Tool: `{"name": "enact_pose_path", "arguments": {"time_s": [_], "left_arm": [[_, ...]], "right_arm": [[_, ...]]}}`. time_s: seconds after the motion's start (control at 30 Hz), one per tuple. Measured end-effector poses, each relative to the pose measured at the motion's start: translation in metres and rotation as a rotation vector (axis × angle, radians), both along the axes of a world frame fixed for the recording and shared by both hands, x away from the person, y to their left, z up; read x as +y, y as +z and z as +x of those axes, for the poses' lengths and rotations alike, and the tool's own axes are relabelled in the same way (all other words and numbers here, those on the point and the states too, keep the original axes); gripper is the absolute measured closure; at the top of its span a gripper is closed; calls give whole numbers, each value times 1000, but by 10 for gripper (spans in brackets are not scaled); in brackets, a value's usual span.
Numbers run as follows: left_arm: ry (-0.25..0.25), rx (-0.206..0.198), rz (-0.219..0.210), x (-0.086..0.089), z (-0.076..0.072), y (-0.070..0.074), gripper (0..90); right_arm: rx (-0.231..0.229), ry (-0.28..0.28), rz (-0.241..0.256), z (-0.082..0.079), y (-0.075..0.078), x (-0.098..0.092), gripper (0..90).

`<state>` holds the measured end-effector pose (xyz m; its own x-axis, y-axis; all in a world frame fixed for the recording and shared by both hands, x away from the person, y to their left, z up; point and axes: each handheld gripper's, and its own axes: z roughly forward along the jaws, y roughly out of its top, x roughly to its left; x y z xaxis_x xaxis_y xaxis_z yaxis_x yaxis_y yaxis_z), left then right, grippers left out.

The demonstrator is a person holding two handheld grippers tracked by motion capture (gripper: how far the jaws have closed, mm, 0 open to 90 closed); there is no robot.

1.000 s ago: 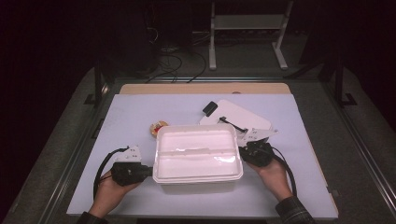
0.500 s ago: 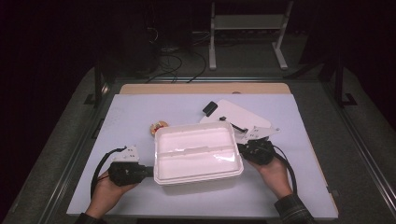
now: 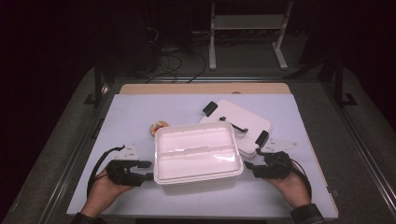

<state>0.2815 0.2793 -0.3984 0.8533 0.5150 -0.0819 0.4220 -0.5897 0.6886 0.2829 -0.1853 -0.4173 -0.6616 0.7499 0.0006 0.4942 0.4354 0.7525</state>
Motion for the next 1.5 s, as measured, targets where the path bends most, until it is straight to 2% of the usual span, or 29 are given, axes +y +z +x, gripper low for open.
{"name": "enact_pose_path", "arguments": {"time_s": [0.07, 0.13, 0.37, 0.6, 0.7, 0.8, 0.93, 1.0, 1.5], "left_arm": [[0, 1, 9, 0, 0, 0, 437], [4, 1, 14, -1, 0, 1, 404], [3, -5, 38, -1, 1, 2, 279], [2, -11, 55, 4, -1, 15, 200], [2, -15, 59, 9, -2, 22, 197], [5, -17, 60, 14, -3, 29, 197], [0, -23, 46, 17, -3, 37, 197], [-16, -26, 33, 18, -2, 47, 197], [-100, -48, 30, 3, 11, 90, 204]], "right_arm": [[15, -15, -14, -6, -5, -6, 187], [25, -27, -33, -12, -10, -11, 141], [66, -71, -9, -21, -25, -28, 91], [55, -114, -47, -20, -40, -29, 60], [72, -117, -31, -18, -41, -31, 55], [71, -118, -30, -19, -41, -31, 55], [72, -118, -29, -19, -41, -32, 55], [71, -118, -29, -19, -41, -32, 55], [71, -118, -28, -19, -41, -32, 55]]}}
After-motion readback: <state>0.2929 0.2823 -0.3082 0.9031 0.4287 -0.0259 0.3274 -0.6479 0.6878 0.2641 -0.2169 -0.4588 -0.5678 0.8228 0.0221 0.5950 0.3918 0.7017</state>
